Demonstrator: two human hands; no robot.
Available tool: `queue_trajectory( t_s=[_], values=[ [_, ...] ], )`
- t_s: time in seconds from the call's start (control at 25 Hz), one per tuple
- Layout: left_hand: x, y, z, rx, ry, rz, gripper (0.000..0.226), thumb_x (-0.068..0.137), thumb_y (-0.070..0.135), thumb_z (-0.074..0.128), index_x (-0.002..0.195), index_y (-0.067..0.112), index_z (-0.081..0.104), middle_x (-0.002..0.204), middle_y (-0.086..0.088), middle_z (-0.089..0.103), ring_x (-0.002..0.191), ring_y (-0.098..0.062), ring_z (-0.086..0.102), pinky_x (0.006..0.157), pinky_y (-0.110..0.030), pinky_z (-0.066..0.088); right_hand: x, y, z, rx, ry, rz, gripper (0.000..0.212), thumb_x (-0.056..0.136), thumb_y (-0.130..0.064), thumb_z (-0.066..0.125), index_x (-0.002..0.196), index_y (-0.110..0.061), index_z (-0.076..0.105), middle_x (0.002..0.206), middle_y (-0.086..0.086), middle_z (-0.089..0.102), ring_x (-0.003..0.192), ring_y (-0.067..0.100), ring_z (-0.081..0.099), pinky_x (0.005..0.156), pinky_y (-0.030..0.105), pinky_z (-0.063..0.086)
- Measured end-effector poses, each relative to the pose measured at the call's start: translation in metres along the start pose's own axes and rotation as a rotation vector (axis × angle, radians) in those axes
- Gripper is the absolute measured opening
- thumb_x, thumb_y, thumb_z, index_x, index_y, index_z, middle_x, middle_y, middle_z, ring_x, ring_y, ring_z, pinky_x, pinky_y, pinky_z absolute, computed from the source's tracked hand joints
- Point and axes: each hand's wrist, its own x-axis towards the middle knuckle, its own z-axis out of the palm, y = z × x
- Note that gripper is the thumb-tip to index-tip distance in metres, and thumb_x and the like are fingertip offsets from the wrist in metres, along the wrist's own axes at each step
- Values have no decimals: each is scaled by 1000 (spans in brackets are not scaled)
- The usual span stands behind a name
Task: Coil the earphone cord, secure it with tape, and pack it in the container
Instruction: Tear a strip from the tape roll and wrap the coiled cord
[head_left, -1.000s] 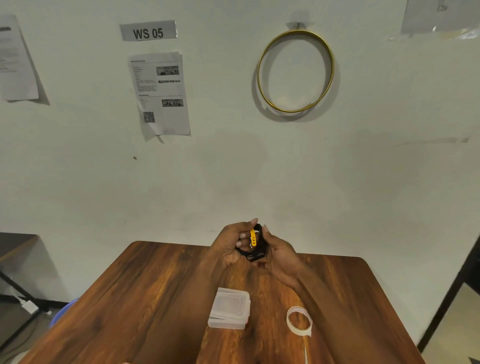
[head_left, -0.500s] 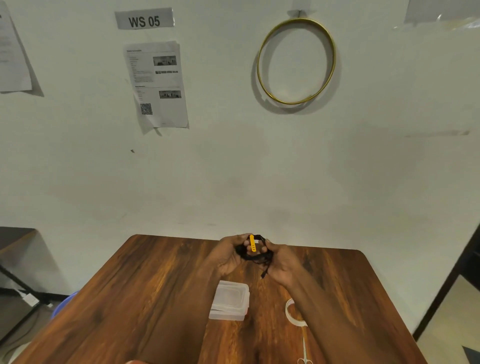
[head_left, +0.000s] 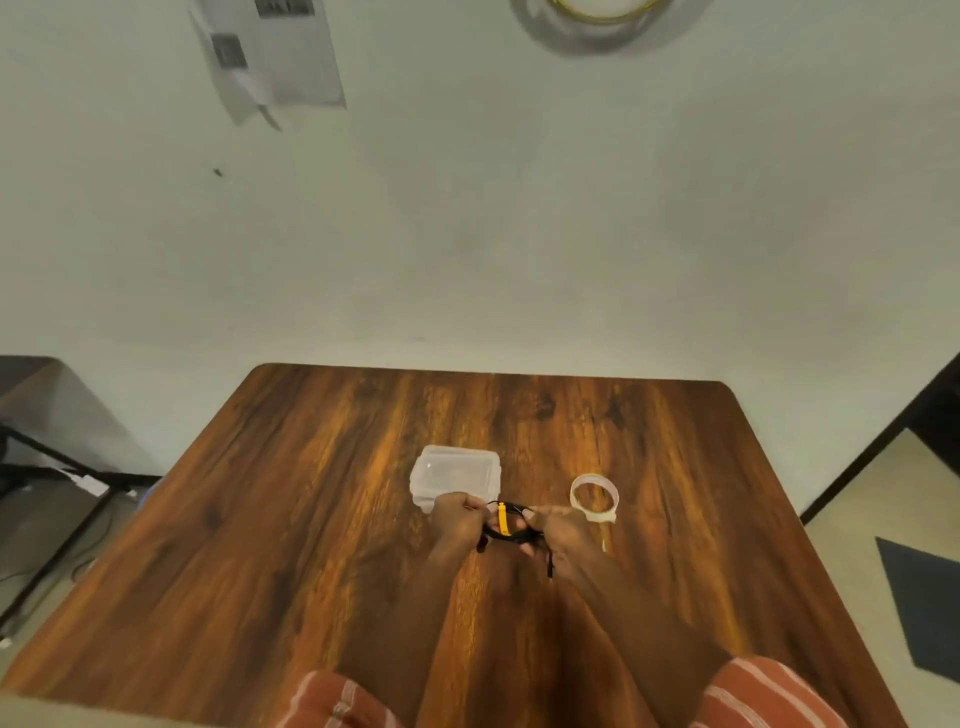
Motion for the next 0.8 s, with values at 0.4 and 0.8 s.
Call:
queue_trajectory(
  t_s=[0.4, 0.8],
  values=[
    [-1, -111, 38, 330, -112, 33, 19, 93, 25, 61, 104, 20, 75, 101, 2, 74, 85, -11, 66, 84, -27, 54, 30, 105, 6, -450, 128, -147, 17, 90, -14, 68, 106, -11, 72, 104, 5, 73, 95, 20, 69, 88, 34, 56],
    [21, -117, 51, 569, 3, 75, 28, 89, 42, 59, 112, 32, 71, 122, 4, 66, 111, -21, 59, 96, -41, 50, 49, 102, 5, -750, 186, -323, 21, 84, -34, 74, 102, -24, 75, 110, -3, 68, 103, 17, 62, 88, 32, 51]
  ],
)
